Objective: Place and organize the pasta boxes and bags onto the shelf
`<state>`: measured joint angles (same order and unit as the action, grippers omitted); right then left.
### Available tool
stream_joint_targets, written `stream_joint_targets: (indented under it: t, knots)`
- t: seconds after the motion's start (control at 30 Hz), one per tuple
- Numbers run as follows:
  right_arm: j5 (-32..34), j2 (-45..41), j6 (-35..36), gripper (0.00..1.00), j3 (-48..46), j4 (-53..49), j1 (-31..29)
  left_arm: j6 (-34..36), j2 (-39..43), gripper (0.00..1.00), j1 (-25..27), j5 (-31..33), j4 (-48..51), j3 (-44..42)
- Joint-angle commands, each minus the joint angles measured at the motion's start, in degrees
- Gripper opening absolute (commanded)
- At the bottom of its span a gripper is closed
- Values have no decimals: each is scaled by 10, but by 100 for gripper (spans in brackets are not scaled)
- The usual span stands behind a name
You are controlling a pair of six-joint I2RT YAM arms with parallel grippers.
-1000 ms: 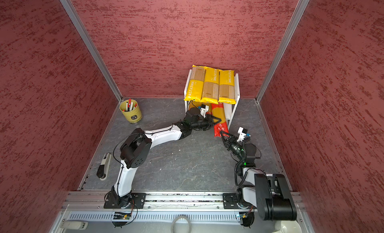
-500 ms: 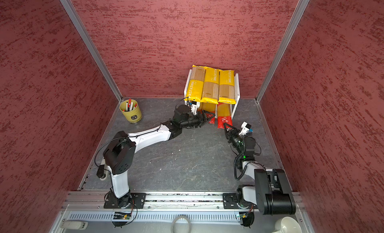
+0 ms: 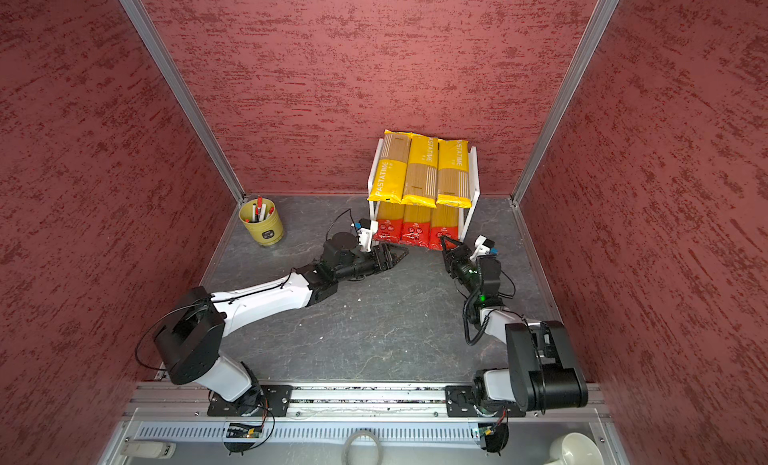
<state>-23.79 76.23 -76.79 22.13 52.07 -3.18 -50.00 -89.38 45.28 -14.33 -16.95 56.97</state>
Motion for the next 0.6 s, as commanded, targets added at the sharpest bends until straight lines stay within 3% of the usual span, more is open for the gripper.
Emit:
stream_joint_targets:
  t: [0.0, 0.2, 0.33, 0.43, 0.57]
  knots:
    - [-36, -59, 74, 59, 20, -146, -2, 66, 54, 70, -1, 50, 21, -30]
    - [0, -201, 234, 65, 34, -467, 6, 154, 174, 73, -8, 142, 111, -112]
    - [105, -260, 328, 66, 71, -598, 18, 267, 269, 77, -9, 254, 140, -182]
    - [247, -295, 376, 68, 80, -587, 19, 404, 318, 82, -18, 342, 125, -220]
    - [437, -308, 500, 70, 20, -426, 19, 512, 348, 83, -88, 471, 70, -263]
